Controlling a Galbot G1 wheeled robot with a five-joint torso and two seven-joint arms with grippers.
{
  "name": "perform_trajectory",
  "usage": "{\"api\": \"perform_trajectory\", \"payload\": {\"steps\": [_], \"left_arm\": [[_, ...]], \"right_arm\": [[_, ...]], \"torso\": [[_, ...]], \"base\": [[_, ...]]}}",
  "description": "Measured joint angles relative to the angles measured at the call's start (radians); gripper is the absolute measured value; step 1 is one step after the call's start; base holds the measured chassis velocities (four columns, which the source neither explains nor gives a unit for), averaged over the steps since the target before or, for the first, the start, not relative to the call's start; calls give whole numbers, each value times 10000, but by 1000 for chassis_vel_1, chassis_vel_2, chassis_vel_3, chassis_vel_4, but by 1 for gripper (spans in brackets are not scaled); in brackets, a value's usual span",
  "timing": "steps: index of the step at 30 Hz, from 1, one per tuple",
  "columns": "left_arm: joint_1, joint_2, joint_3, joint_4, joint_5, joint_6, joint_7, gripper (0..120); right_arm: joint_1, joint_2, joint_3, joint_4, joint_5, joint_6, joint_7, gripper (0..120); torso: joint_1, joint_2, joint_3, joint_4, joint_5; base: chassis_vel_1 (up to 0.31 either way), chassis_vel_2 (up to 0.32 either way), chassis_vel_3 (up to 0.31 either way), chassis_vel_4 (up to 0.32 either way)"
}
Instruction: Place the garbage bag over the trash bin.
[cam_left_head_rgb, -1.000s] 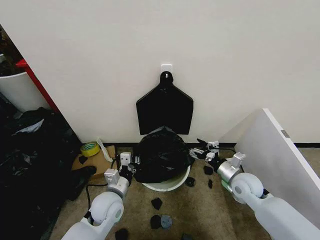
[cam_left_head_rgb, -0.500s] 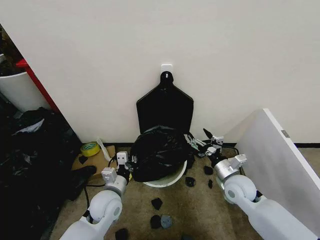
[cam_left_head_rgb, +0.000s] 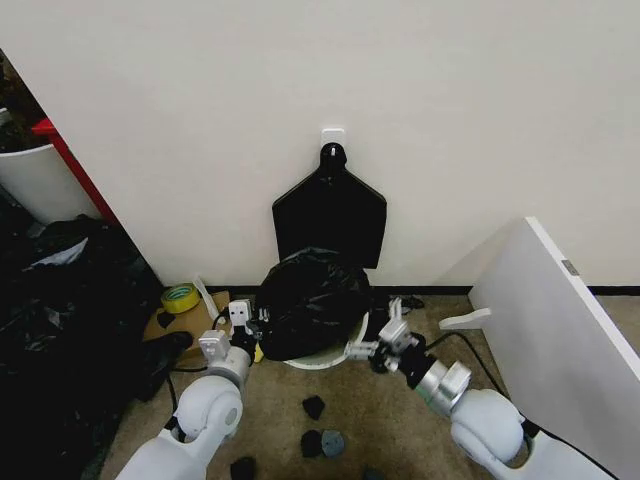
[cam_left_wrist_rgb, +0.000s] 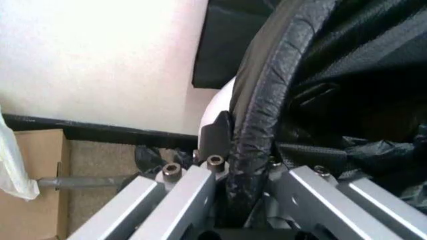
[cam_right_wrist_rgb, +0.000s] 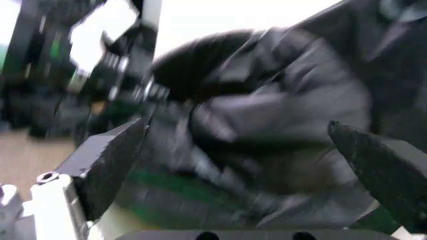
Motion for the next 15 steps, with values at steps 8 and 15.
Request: {"api": "perform_trajectory", "payload": {"steps": [8, 15], "left_arm": [[106, -2, 71, -94, 243, 5, -20, 0], [130, 29, 162, -111, 333, 6, -33, 0]], "right_arm": [[356, -108, -111, 373, -450, -1730, -479, 69], [591, -338, -174, 710, 135, -2865, -688, 53]], "torso": [[1, 0, 0, 0, -1], [2, 0, 0, 0, -1]], "base": [[0, 0, 0, 0], [0, 0, 0, 0]]}}
